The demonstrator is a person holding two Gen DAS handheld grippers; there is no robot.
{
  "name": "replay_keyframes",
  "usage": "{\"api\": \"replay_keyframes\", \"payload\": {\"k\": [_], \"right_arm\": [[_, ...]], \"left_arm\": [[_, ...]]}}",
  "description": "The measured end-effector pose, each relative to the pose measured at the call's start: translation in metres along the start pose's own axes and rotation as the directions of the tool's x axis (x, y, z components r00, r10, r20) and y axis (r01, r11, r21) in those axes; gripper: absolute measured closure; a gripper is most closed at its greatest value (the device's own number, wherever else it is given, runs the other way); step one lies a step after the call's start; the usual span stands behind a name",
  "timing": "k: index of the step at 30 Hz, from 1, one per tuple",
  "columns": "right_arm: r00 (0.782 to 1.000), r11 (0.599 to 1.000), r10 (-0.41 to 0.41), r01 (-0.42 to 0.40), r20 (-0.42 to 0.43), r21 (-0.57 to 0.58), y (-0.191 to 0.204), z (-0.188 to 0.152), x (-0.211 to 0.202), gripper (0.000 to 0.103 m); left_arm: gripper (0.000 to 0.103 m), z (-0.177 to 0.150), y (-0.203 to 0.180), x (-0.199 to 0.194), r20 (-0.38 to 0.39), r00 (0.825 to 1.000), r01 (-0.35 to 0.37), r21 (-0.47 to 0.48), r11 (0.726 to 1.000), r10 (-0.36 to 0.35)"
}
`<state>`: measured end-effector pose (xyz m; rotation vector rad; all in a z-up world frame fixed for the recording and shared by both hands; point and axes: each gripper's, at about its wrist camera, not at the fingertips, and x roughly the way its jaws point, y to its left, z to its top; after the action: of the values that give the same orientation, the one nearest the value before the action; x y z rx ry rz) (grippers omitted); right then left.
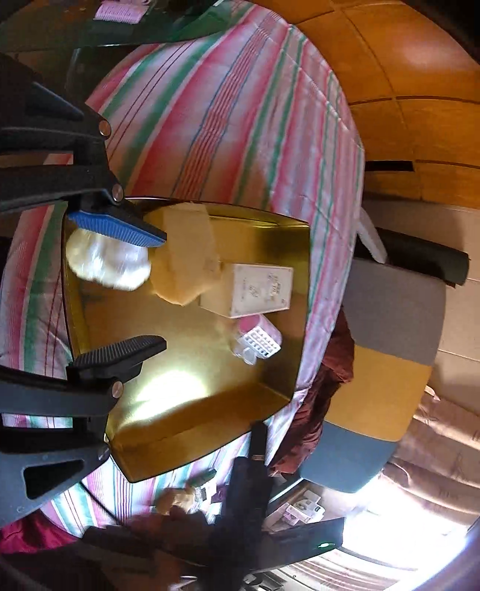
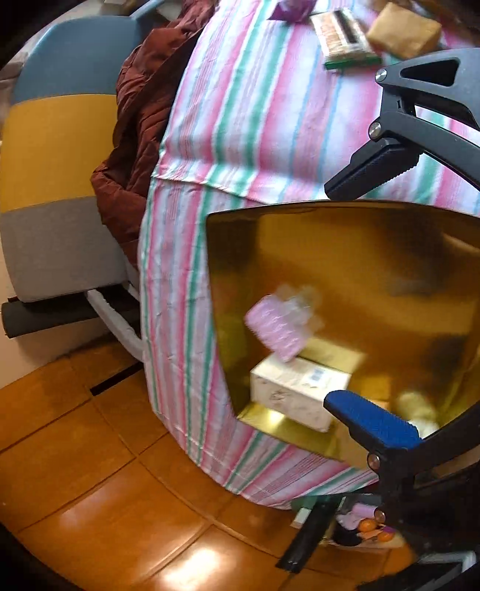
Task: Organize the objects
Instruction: 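Place the roller and the wrapped ball into the gold tray with both grippers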
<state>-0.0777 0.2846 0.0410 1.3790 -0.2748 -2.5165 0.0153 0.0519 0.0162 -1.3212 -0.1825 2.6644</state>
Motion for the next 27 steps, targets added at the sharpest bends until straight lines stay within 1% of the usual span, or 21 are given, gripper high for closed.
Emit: {"api": "replay_keyframes", "payload": {"k": [2, 6, 8, 11, 16, 20, 24, 27], "right_arm": [[1.0, 1.0, -0.017, 0.017, 0.002, -0.02, 0.0, -0.01, -0.004, 0.0], [0.998, 0.997, -0.048, 0.05, 0.031, -0.063, 0.007, -0.029, -0.016, 0.0], [0.997, 0.995, -0.06, 0.063, 0.045, -0.082, 0.011, -0.036, -0.021, 0.0], [0.995, 0.991, -0.076, 0.082, 0.064, -0.109, 0.019, -0.049, -0.026, 0.0], [0.991, 0.982, -0.092, 0.107, 0.098, -0.158, 0.033, -0.065, -0.031, 0.0], [0.986, 0.976, -0.098, 0.121, 0.131, -0.182, 0.041, -0.077, -0.036, 0.0], [0.982, 0.971, -0.103, 0.133, 0.155, -0.198, 0.046, -0.084, -0.041, 0.0], [0.981, 0.972, -0.107, 0.137, 0.162, -0.193, 0.045, -0.087, -0.045, 0.0]], "left_arm": [[0.053, 0.001, -0.003, -0.003, 0.014, 1.0, -0.013, 0.001, 1.0, 0.013], [0.052, 0.003, -0.005, -0.012, 0.059, 0.996, -0.065, 0.009, 0.998, 0.064], [0.052, 0.001, -0.006, -0.019, 0.083, 0.993, -0.09, 0.009, 0.996, 0.089], [0.053, 0.0, -0.009, -0.027, 0.117, 0.983, -0.146, 0.014, 0.989, 0.143], [0.053, -0.003, -0.011, -0.032, 0.132, 0.973, -0.191, 0.01, 0.981, 0.188], [0.053, -0.005, -0.012, -0.034, 0.14, 0.973, -0.185, 0.012, 0.983, 0.181], [0.053, -0.006, -0.016, -0.037, 0.156, 0.97, -0.191, 0.027, 0.981, 0.185], [0.053, -0.007, -0.018, -0.036, 0.149, 0.975, -0.172, 0.032, 0.985, 0.166]]}}
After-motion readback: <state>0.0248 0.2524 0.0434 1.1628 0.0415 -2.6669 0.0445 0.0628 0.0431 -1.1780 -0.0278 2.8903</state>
